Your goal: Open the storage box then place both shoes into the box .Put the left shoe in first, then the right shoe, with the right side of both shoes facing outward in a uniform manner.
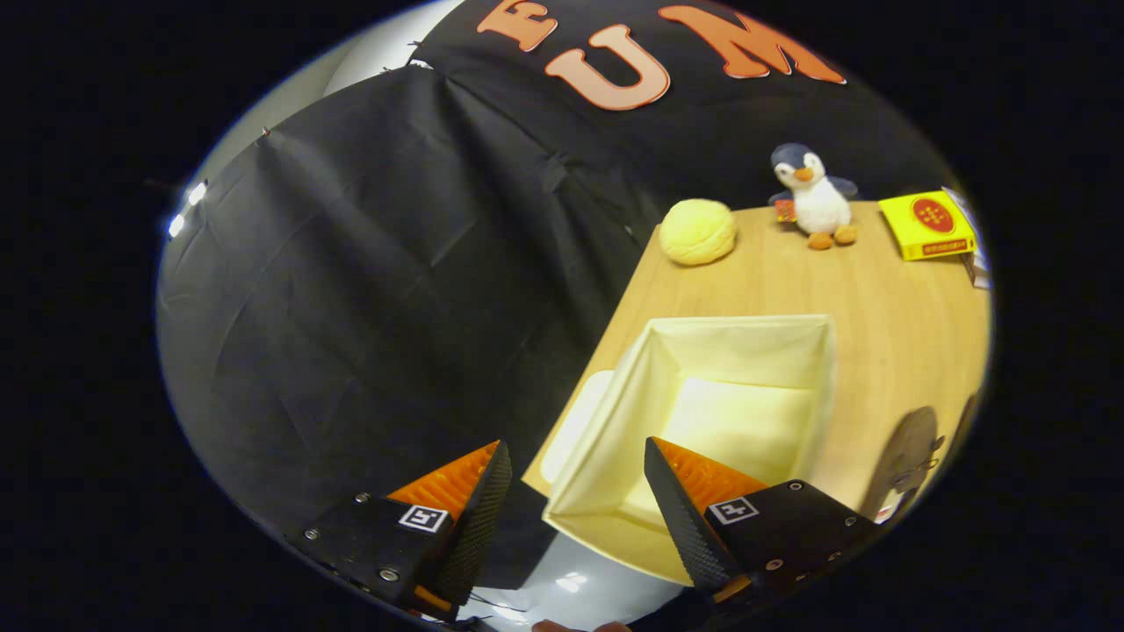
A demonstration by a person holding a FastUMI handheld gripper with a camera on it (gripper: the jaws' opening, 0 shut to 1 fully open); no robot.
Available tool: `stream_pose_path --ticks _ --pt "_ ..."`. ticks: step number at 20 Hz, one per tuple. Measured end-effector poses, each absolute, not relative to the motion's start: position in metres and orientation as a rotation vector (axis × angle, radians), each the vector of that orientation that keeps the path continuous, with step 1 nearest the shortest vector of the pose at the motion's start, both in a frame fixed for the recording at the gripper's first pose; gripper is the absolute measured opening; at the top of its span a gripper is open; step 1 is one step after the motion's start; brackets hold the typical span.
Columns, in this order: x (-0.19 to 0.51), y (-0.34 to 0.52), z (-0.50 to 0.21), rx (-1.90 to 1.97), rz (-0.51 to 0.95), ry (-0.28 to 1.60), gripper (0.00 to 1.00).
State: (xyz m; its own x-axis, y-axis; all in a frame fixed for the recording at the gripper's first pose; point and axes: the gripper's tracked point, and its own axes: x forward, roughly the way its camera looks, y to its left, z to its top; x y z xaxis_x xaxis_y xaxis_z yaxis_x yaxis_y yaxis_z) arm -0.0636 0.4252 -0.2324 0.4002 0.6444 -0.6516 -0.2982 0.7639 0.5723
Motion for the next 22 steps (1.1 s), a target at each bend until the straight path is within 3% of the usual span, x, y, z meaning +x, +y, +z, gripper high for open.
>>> stream_pose_path --ticks 10,18,22 --pt "-0.088 0.221 -0.335 0.1 0.334 1.028 0.92" --pt "-0.122 0.151 -0.407 -0.021 0.233 1.117 0.77" --pt "-0.117 0.138 -0.433 -0.055 0.208 1.139 0.61"
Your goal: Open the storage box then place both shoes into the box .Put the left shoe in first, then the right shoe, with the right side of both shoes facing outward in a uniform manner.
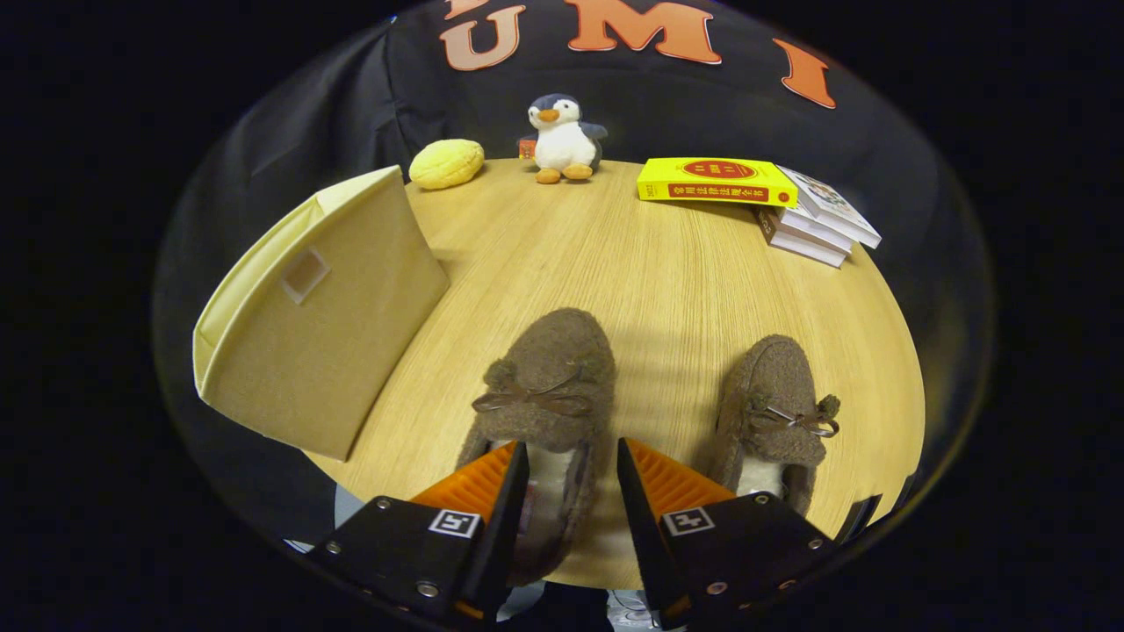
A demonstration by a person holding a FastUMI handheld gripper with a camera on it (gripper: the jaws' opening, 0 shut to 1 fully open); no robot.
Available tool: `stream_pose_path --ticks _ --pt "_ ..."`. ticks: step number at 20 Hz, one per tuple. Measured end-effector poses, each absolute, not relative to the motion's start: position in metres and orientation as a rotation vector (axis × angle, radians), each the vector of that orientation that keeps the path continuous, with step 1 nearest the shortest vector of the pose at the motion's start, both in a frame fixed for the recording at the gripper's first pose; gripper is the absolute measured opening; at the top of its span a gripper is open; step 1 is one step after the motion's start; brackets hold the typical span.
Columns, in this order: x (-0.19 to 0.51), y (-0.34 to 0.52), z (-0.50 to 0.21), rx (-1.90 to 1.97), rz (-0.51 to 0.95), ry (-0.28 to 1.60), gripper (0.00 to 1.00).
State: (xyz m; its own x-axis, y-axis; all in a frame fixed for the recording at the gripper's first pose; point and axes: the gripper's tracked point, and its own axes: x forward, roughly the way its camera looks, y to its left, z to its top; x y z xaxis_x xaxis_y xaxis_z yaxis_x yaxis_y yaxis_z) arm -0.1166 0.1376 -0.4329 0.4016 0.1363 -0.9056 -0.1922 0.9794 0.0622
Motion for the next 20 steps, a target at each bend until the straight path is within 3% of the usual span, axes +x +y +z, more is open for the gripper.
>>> stream_pose_path --ticks 1,11,20 --pt "-0.113 0.138 -0.437 -0.056 0.202 1.145 0.52" --pt "-0.103 0.138 -0.457 0.011 0.133 1.205 0.06" --pt "-0.087 0.158 -0.367 0.172 0.101 1.199 0.03"
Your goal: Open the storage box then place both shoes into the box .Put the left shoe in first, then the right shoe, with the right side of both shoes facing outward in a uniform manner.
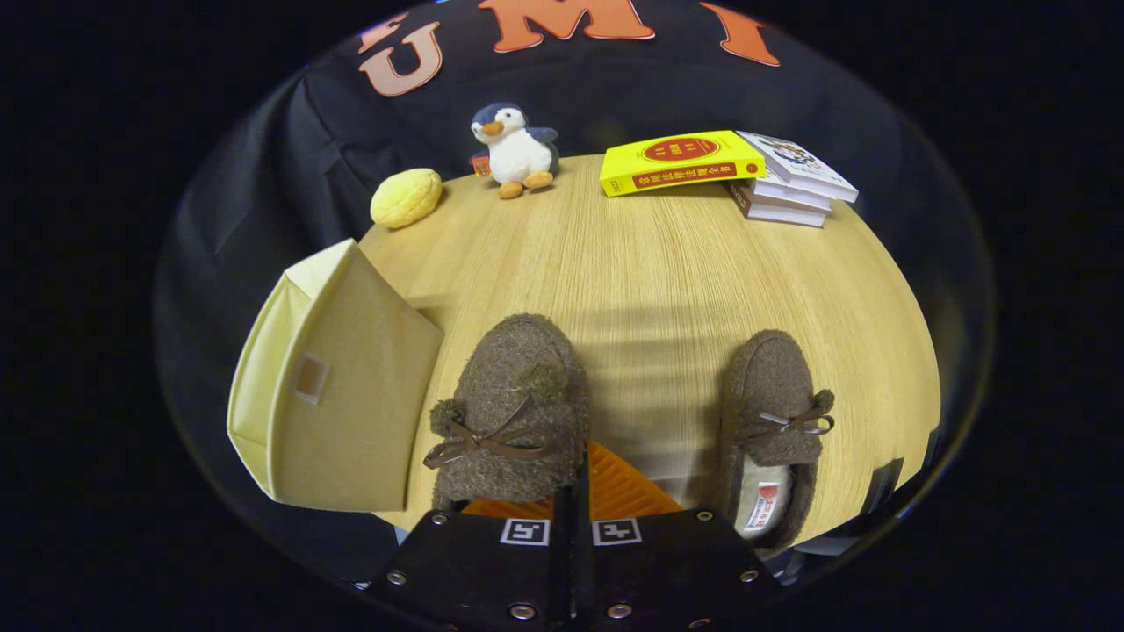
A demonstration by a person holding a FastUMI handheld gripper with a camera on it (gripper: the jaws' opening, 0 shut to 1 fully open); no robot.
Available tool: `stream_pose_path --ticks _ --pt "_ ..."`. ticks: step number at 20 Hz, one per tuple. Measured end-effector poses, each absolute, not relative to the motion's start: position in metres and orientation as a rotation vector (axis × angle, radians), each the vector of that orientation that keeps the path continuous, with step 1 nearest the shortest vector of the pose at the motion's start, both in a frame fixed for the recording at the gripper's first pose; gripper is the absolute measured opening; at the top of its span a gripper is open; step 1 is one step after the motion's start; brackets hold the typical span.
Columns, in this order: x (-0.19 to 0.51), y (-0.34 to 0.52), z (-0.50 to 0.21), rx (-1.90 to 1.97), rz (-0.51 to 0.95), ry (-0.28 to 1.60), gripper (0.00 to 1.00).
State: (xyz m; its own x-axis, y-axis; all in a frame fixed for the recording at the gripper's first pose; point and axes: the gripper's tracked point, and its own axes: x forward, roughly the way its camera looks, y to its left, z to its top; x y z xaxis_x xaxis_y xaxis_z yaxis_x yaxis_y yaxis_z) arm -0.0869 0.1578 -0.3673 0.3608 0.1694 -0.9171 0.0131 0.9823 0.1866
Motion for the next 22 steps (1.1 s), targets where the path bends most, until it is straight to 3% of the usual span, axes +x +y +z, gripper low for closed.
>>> stream_pose_path --ticks 6,11,22 --pt "-0.051 0.216 -0.282 0.253 0.138 1.118 0.04" --pt "-0.032 0.284 -0.251 0.301 0.189 1.093 0.03" --pt "-0.027 0.414 -0.314 0.218 0.208 1.21 0.03"
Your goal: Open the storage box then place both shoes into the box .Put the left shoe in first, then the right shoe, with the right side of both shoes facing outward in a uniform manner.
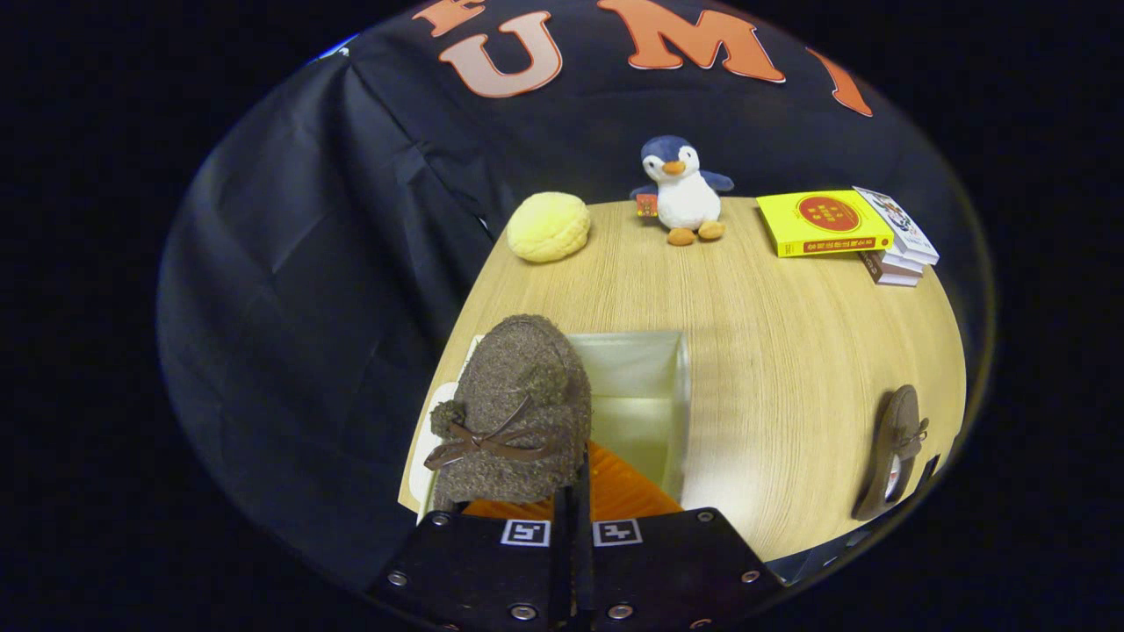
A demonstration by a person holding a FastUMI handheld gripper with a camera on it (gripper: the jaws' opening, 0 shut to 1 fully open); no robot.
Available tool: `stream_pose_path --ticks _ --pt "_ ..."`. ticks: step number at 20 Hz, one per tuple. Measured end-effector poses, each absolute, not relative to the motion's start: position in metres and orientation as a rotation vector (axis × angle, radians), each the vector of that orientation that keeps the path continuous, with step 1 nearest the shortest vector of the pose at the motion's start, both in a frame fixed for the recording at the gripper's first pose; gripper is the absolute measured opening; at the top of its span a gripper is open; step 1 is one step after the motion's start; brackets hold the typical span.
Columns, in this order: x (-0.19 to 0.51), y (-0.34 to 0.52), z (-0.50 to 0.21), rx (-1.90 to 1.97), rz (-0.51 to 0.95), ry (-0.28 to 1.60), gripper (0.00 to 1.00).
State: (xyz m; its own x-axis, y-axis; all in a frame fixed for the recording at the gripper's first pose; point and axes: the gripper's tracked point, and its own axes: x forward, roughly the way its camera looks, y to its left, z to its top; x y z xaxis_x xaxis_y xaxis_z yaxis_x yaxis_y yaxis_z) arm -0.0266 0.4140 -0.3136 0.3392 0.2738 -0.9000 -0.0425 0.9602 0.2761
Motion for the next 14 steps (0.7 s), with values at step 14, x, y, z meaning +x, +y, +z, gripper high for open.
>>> stream_pose_path --ticks 14 --pt "-0.075 0.46 -0.393 0.144 0.256 1.472 0.2"
